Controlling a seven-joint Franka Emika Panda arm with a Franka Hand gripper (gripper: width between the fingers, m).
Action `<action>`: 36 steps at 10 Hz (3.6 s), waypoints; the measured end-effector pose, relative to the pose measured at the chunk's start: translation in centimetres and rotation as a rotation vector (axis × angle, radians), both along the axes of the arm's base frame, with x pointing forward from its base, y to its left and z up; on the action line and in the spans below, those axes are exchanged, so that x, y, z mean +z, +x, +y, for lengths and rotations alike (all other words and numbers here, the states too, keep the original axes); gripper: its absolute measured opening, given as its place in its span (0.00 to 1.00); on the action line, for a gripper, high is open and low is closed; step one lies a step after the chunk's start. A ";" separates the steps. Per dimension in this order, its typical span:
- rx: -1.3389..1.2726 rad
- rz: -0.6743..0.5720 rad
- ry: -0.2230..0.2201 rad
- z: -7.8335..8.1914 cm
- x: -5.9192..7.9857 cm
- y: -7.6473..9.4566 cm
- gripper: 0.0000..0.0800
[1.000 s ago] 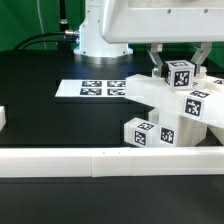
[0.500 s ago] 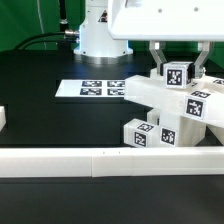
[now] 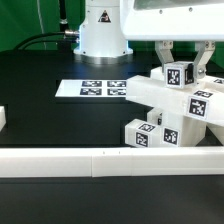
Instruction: Assemble chair
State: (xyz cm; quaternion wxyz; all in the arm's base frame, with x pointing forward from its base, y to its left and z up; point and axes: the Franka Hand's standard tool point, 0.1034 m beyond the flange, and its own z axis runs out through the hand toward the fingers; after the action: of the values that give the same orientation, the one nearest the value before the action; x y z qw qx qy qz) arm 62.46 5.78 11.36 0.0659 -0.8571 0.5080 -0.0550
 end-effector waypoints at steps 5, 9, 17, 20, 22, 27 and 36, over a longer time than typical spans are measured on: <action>-0.445 0.016 0.134 0.0 -0.1 0.0 0.35; -0.357 0.012 0.121 -0.2 0.0 0.1 0.70; 0.306 0.016 -0.019 0.1 0.7 0.2 0.81; 0.568 0.008 -0.069 -0.2 0.6 0.2 0.81; 0.841 0.033 -0.148 -0.5 0.5 0.0 0.81; 1.044 0.029 -0.183 -0.5 0.4 0.0 0.67; 0.613 0.023 -0.136 -0.2 0.4 0.0 0.36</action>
Offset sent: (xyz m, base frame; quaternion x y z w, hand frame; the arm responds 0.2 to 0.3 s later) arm -0.0054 -0.0105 -0.0103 0.0048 -0.0208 0.2269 0.9737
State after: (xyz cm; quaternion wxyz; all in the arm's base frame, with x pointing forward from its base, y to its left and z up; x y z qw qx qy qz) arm 62.50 5.63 11.76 0.0162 -0.9733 0.2219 -0.0565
